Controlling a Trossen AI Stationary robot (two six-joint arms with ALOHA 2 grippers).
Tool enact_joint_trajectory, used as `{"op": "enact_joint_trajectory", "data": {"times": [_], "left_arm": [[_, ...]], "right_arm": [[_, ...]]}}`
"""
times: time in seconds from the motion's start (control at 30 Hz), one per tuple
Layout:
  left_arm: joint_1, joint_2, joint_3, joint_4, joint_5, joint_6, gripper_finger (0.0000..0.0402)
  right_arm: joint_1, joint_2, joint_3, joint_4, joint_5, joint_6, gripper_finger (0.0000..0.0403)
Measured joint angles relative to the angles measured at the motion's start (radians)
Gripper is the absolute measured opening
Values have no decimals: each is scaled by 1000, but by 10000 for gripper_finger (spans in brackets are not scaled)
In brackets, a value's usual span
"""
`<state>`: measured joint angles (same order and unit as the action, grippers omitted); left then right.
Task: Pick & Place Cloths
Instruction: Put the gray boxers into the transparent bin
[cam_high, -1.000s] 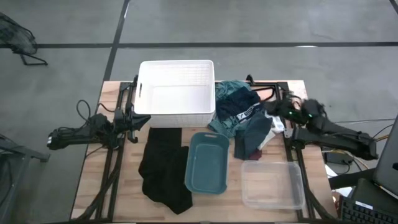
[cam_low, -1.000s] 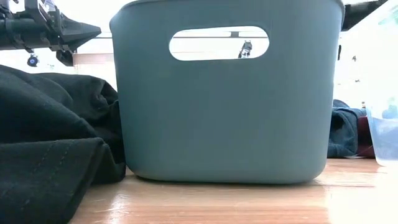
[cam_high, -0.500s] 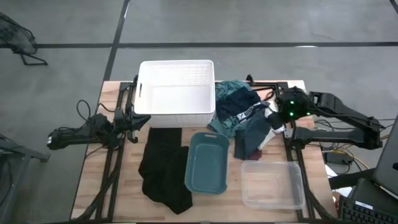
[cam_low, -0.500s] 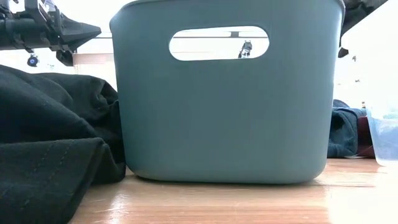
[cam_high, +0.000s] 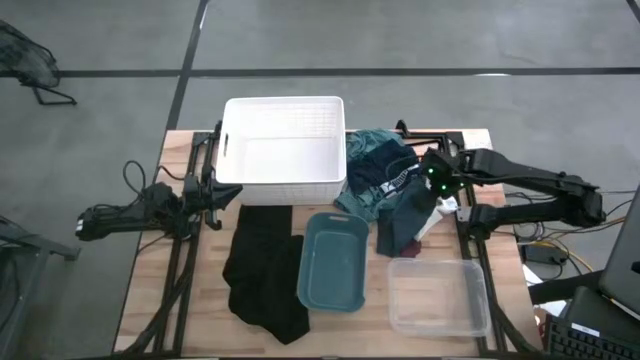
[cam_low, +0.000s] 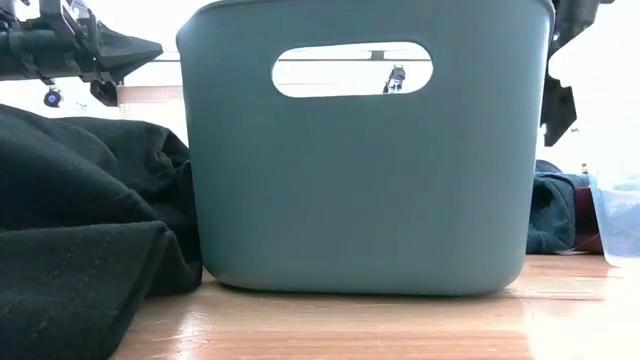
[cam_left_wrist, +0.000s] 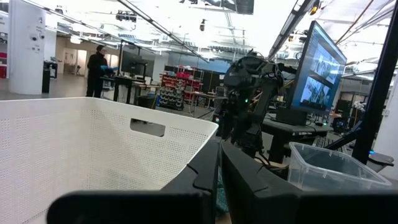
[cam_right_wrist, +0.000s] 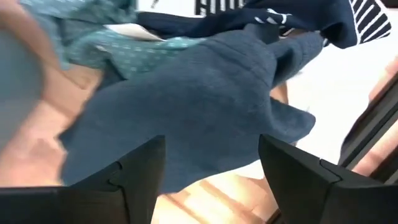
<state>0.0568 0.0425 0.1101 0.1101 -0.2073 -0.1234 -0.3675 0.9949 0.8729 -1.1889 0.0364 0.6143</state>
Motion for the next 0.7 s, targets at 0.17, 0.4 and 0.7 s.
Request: {"op": "enact_joint_trajectory", "data": {"times": [0.17,0.4,0.7], "left_arm": [[0,0,0,0,0,0,23],[0,0,0,0,0,0,23],[0,0,0,0,0,0,23]], "right_arm": [[-2,28,-61,56,4,-8,234],[-2,66,-103,145,39,-19,195],[-4,134,-103,201,14,-39,64]]}}
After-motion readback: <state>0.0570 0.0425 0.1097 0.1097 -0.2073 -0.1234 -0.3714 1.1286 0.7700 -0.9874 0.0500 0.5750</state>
